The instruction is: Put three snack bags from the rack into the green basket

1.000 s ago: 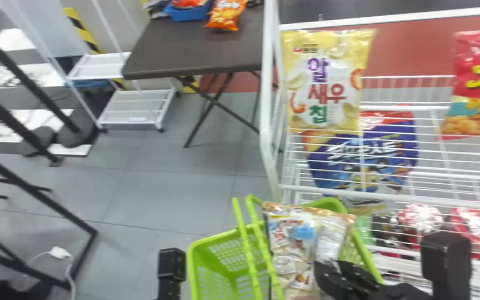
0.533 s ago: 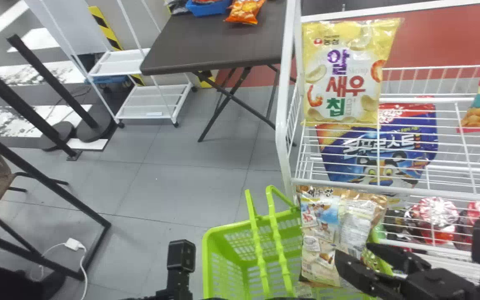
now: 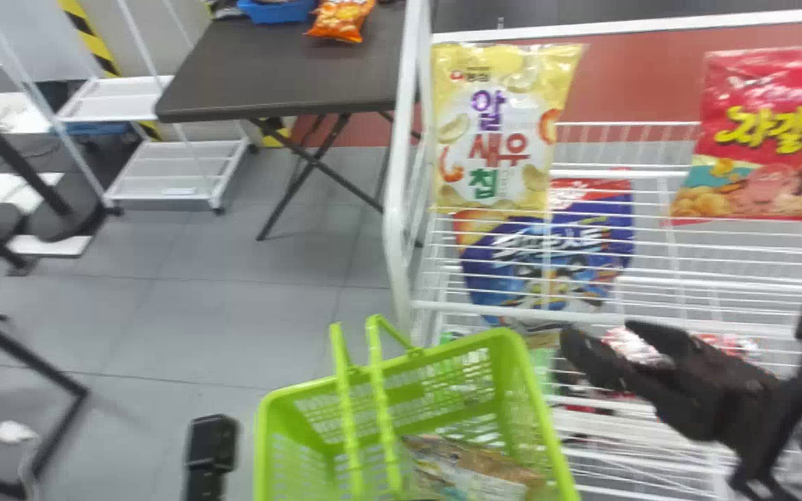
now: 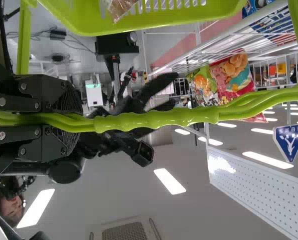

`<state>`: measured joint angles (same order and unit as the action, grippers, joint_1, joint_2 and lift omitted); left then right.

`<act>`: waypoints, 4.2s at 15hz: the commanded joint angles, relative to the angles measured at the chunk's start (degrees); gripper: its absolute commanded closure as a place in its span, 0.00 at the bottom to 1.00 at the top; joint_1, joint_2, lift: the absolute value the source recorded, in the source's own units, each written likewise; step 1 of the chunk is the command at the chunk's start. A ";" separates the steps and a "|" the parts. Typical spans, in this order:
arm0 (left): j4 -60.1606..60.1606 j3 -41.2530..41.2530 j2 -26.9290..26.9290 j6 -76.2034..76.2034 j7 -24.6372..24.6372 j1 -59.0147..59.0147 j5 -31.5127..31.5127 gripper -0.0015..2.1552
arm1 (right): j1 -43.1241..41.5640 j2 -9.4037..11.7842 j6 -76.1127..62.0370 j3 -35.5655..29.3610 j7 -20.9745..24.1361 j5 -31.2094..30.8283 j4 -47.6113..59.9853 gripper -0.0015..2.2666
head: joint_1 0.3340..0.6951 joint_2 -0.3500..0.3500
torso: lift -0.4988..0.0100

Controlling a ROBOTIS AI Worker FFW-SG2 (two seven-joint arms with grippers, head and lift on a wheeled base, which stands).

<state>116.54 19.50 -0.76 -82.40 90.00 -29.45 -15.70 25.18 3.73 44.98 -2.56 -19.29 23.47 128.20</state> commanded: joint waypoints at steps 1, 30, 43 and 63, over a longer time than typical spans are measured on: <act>-0.09 0.19 -0.03 0.17 0.57 -0.08 -0.21 1.00 | -8.21 -0.04 -0.89 -3.15 1.62 -2.20 -6.12 0.03 | 1.00 0.53 | 0.98; -2.29 0.01 -1.43 -0.18 0.57 2.82 -1.17 1.00 | -14.19 -0.13 -11.26 -8.25 3.73 -10.64 -12.19 1.00 | 1.00 0.15 | 0.98; -2.11 0.19 -1.43 -0.35 0.57 2.29 -1.17 1.00 | 2.33 -0.22 28.29 -2.45 -0.14 8.26 16.29 1.00 | 1.00 0.55 | 0.98; -2.02 0.89 -1.43 -0.35 0.57 1.68 -1.53 1.00 | -8.04 0.22 26.53 -10.18 -0.49 8.00 7.59 0.01 | 1.00 0.75 | 0.98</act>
<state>114.60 20.17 -2.20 -82.80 90.00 -27.73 -17.21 19.58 4.12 74.21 -6.76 -20.36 32.52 136.01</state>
